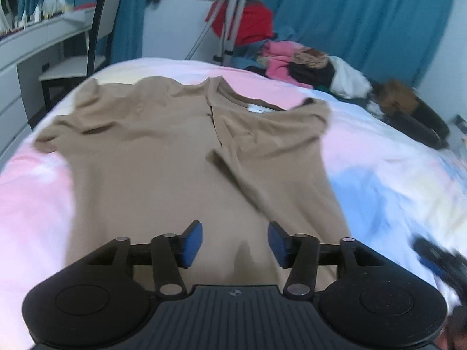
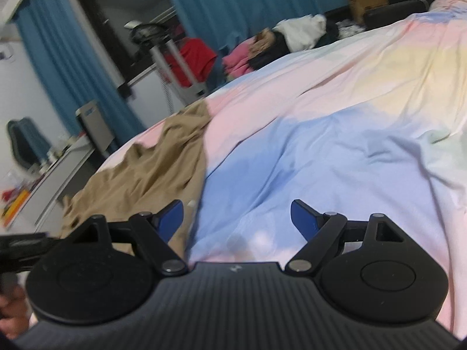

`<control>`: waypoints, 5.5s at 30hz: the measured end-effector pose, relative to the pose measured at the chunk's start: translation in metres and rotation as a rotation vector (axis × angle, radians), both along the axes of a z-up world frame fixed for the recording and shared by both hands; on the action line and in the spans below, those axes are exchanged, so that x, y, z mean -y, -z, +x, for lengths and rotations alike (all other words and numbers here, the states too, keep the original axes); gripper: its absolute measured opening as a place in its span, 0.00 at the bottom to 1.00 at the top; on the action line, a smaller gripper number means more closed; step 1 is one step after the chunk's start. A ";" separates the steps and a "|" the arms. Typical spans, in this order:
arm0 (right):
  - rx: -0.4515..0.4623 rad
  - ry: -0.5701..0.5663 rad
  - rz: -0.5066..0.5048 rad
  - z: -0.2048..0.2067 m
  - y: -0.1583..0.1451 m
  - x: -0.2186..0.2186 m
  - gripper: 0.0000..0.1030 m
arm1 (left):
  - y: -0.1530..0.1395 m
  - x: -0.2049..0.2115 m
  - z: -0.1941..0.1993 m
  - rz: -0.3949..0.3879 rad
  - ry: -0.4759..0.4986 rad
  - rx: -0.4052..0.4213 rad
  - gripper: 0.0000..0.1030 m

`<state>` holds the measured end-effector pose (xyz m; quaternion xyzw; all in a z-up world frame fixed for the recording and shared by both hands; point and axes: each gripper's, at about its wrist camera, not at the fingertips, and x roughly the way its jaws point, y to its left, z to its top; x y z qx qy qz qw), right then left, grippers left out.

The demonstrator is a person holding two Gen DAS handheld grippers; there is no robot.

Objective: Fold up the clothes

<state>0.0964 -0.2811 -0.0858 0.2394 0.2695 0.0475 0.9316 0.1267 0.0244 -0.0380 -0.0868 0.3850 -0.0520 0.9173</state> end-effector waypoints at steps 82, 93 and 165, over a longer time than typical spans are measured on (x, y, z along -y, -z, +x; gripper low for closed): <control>-0.026 -0.166 -0.290 -0.081 -0.003 -0.133 0.58 | 0.046 -0.081 -0.120 0.107 -0.078 -0.161 0.67; -0.086 -0.133 -0.243 -0.078 0.005 -0.123 0.58 | 0.031 -0.112 -0.125 0.096 -0.140 -0.236 0.68; 0.056 -0.041 -0.207 -0.035 0.041 -0.117 0.60 | -0.025 0.099 0.192 0.025 0.007 0.329 0.10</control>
